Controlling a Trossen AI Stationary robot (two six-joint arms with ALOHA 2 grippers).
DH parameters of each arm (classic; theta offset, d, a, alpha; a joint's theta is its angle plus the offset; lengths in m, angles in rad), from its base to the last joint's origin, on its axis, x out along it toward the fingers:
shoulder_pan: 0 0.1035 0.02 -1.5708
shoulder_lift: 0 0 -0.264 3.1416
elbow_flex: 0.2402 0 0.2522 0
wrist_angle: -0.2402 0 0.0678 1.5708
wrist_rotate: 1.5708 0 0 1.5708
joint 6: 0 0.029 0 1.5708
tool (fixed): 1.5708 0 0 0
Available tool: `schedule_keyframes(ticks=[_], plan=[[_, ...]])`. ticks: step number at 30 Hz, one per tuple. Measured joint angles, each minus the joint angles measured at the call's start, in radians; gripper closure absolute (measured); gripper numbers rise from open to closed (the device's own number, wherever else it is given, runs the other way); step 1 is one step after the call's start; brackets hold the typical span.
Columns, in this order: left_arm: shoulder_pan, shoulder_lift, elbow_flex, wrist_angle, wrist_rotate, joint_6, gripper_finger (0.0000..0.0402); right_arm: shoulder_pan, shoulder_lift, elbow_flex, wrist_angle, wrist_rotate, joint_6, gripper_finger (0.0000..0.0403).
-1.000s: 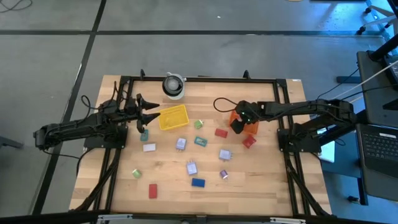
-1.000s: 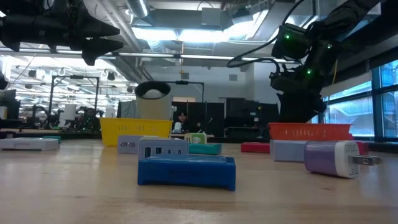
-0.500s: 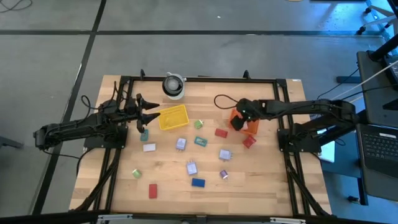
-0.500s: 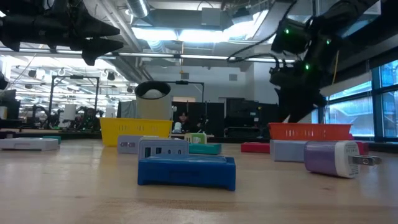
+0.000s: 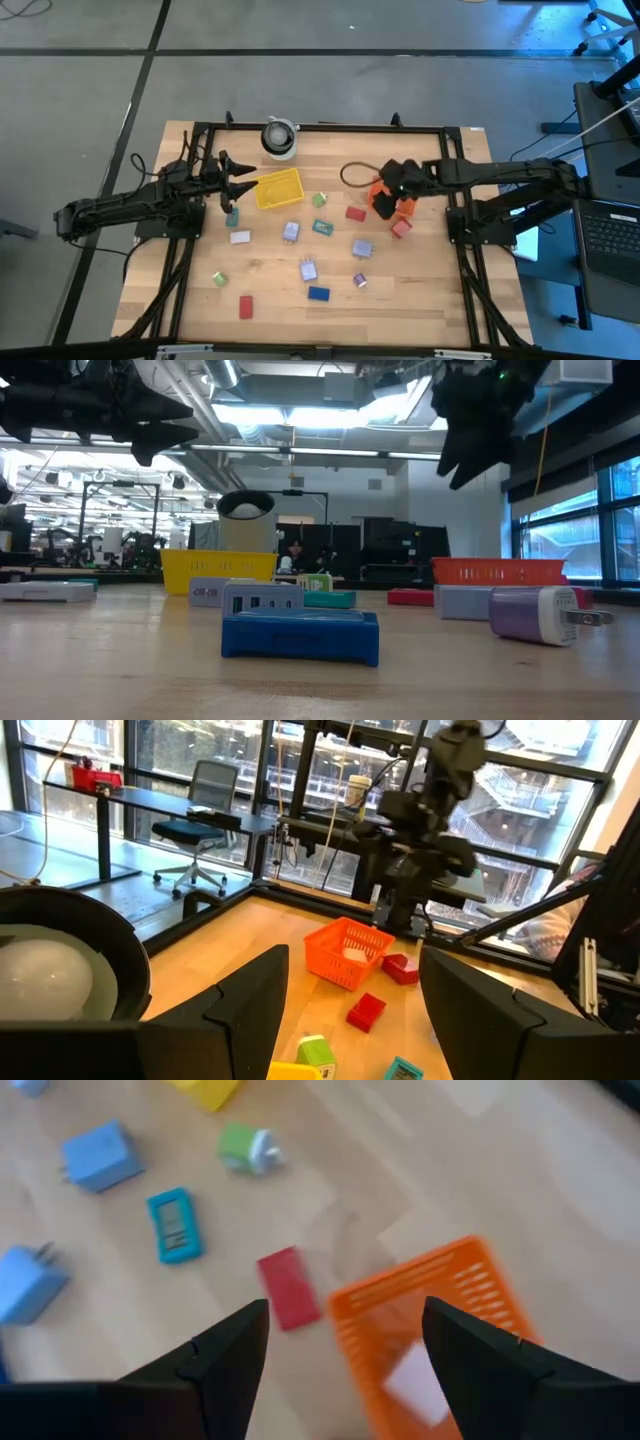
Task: Pick & Place Office items
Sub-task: Put the right light blue charger adapter into the orange bin
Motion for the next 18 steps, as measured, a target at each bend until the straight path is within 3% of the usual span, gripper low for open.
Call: schedule_keyframes(ticks=[11, 18], plan=[[0.000, 0.000, 0.000, -0.013, 0.009, -0.054, 0.0180, 0.254, 0.034, 0.001, 0.007, 0.047, 0.179, 0.0140], [0.000, 0.006, 0.000, -0.021, 0.011, -0.084, 0.0179, 0.348, 0.158, 0.001, 0.092, 0.045, 0.163, 0.0139]])
